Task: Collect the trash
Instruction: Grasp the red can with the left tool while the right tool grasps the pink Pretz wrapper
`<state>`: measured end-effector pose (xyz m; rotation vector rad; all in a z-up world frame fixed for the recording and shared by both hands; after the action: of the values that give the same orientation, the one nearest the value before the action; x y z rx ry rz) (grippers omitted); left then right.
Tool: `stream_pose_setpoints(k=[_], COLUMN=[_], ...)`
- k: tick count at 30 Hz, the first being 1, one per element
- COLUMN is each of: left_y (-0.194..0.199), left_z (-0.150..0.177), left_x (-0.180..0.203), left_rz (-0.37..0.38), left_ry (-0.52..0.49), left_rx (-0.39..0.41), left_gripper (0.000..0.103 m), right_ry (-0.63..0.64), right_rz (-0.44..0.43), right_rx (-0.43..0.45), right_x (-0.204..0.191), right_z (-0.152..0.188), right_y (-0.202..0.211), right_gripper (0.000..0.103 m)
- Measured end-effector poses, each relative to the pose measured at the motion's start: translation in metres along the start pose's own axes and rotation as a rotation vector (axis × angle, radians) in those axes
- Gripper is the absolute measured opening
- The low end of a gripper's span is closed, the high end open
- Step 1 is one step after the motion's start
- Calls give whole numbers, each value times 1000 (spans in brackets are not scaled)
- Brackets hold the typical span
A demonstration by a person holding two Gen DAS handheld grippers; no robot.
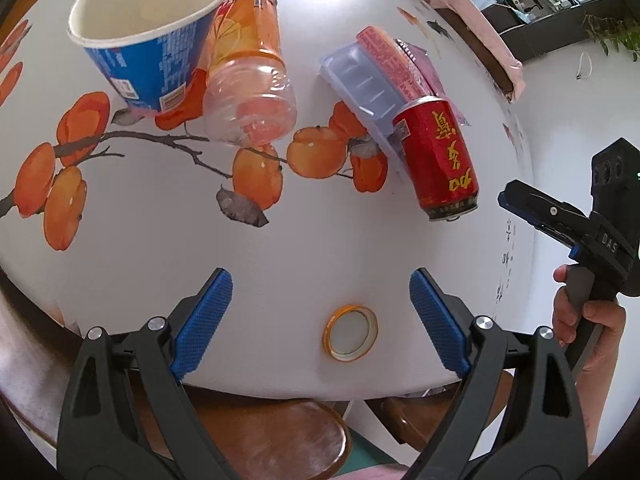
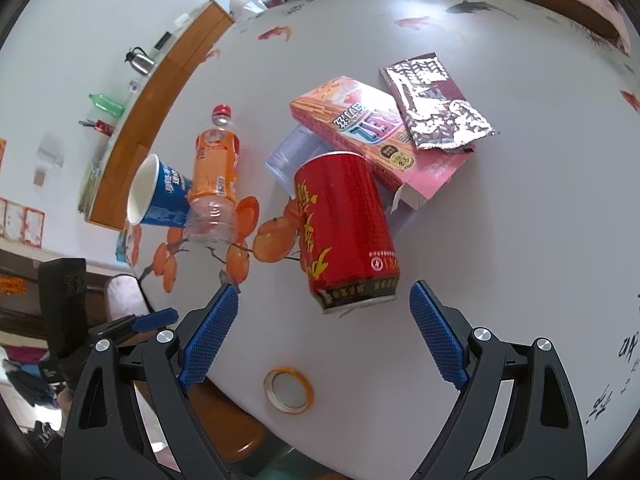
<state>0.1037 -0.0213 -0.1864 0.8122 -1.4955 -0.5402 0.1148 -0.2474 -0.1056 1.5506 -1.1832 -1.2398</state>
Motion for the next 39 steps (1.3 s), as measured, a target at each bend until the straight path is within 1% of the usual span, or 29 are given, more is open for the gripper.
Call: stream_pose_setpoints(k=[6,9,11,12,13,14,17,20,21,23,25,26,27,29,30,32,33,36,37,38,39], left_y=[-4,-10,-16,-21,-27,-36,-51,-72,-82,-94,-101,-105,-110,-116,-119,-121,-124,-131,-132,-133,-135], left_z=[-18,-29,-36,-40,-43,-48,-57,-67,-70,-73,-76,-78,-79,-81,-83,-85,-86,-89,-89,-88,-88], left_x=[9,22,31,34,38,44,55,65,67,70,72,74,74,75,75,74,72,68,67,66,66], left_rz=[13,13,39,31,28,42,39,2,-14,-18,-47,-60,-75,-80,-106,-126,-125,-122,-124,-128,-129], left_ry=[28,28,42,48,59,73,119,142,161,195,194,187,186,191,192,199,214,246,252,258,264], left_rx=[37,46,61,62,59,55,86,95,92,89,91,88,80,79,83,90,90,89,92,97,100], left_gripper=[88,88,88,88,88,88,88,88,88,88,88,88,88,89,90,90,90,90,90,89,84], right_ry=[37,43,70,79,82,90,102,101,93,69,26,14,5,5,9,45,58,77,86,98,102], right_rz=[4,6,9,16,25,23,31,22,11,-15,-52,-67,-93,-117,-126,-146,-166,-164,-163,-177,-188], right_rx=[8,10,26,29,16,6,-24,-47,-71,-104,-168,-186,-213,-234,-243,-233,-238,-267,-261,-261,-263], right_x=[-1,9,18,24,32,41,68,91,101,116,131,135,139,140,140,136,133,132,132,131,130], right_z=[-17,-34,-46,-52,-59,-67,-95,-116,-123,-131,-134,-134,-133,-132,-130,-131,-132,-133,-134,-134,-134], right_y=[0,3,5,3,0,-5,-20,-36,-46,-60,-78,-82,-90,-98,-100,-102,-102,-108,-107,-107,-108], right_gripper=[87,87,86,86,86,86,85,85,85,82,81,80,77,73,70,65,60,47,44,27,19])
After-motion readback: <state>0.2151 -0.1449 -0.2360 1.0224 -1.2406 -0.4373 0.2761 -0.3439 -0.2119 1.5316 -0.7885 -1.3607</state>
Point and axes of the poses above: each gripper's, at about its wrist camera, not at the fingertips, and y roughly against the way its jaws point, x to its right, z to its underside, the point moved 4 cm from there along -y, roughly the way its jaws point, and after that the axes turned 13 degrees about z, right-handed, at the moved point
